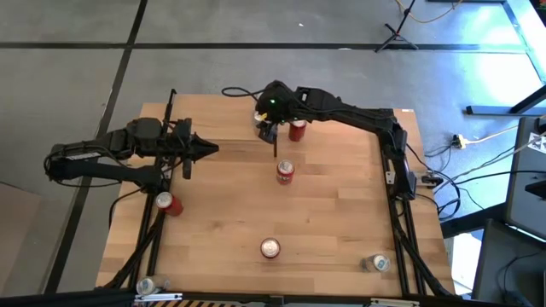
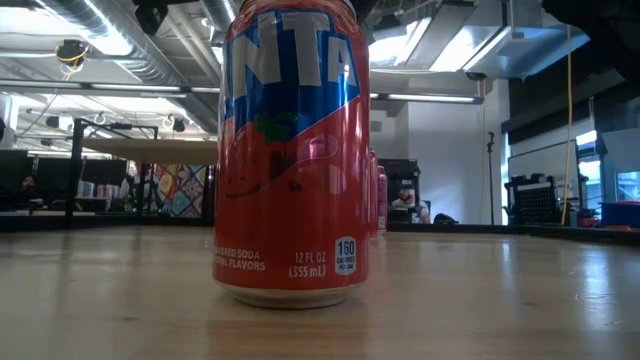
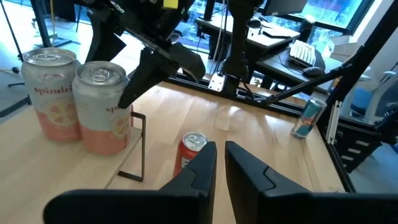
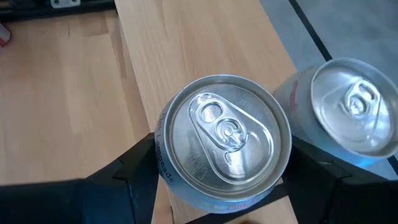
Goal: Place canned beverage on shelf
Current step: Put the white soda can on the shelf aligned with the other white soda can, then put the top orange soda can on the shelf
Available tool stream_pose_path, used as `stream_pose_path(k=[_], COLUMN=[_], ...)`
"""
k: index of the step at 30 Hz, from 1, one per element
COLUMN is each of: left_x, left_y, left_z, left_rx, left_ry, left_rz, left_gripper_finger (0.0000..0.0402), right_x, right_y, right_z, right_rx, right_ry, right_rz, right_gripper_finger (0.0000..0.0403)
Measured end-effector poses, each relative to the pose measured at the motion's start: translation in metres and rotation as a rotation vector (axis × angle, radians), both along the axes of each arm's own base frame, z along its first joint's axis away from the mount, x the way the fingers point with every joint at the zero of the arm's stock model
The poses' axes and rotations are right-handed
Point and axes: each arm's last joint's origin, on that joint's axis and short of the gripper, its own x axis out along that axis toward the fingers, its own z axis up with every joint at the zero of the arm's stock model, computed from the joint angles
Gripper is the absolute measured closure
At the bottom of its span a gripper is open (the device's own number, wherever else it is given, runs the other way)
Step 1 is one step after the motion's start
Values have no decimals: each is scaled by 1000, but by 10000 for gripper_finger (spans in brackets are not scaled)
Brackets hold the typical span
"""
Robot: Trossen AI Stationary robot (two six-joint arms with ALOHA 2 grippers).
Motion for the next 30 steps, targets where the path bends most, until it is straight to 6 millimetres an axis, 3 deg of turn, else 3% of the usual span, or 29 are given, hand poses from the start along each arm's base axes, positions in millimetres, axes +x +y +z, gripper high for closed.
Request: stream_pose_path(k=[11,21,30], left_x=[0,0,0], left_y=[0,-2,-1], left_z=[0,0,0], left_rx=[-2,-13,16], left_ry=[-5,-7,-2], left_rz=[-6,-54,-42], left_gripper_finger=[372,372,372], right_x=[1,-5,-43], right_y=[1,3,34], right_z=[2,7,51], right_rx=[-5,-1,28], right_ry=[-14,-4,-32], right_rz=[10,14,28], right_gripper_finger=[60,50,50])
